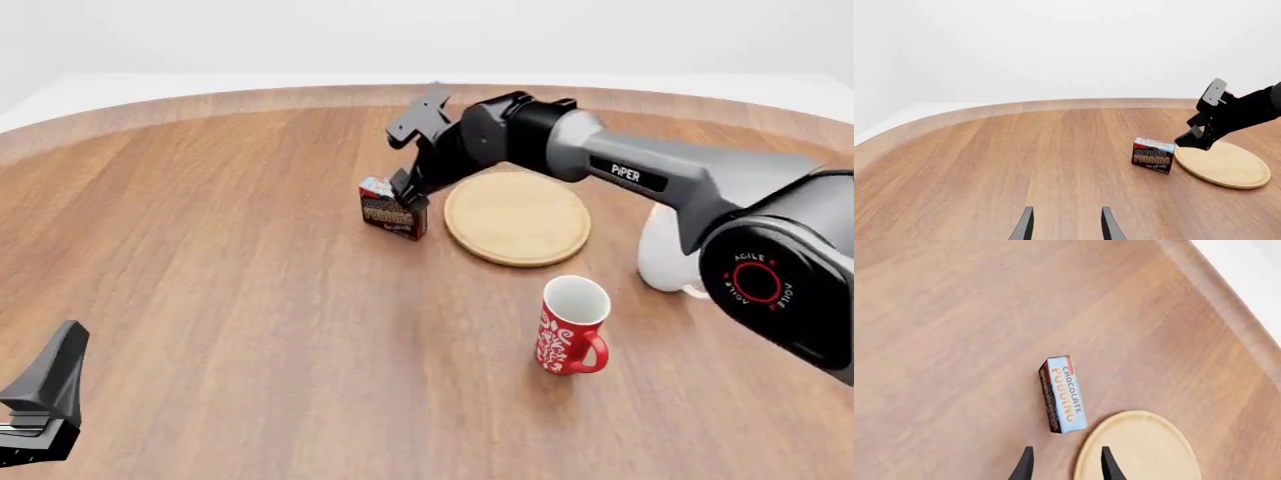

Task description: Put the chocolate pudding to the left of the plate.

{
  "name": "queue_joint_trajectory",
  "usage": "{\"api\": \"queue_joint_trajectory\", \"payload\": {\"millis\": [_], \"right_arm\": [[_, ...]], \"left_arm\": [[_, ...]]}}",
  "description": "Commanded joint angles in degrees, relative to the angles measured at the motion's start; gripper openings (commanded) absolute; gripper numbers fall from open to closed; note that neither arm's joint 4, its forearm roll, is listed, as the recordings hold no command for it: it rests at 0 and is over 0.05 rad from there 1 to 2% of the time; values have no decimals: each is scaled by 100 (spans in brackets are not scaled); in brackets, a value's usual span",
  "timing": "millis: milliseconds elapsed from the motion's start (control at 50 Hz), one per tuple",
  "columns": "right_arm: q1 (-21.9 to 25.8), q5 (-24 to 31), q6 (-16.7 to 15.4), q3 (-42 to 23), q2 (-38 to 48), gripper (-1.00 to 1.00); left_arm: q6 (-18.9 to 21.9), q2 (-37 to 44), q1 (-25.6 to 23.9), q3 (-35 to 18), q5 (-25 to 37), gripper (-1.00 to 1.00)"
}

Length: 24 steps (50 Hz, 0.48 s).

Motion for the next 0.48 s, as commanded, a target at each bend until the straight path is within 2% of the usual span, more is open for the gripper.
{"api": "queue_joint_trajectory", "payload": {"millis": [20,300,480], "right_arm": [[244,-579,247,910,-778,100],[554,-1540,832,1890,-1646,100],[498,-1886,1006,2203,-2052,100]], "left_arm": [[0,0,0,0,0,100],[0,0,0,0,0,100],[0,0,0,0,0,100]]}}
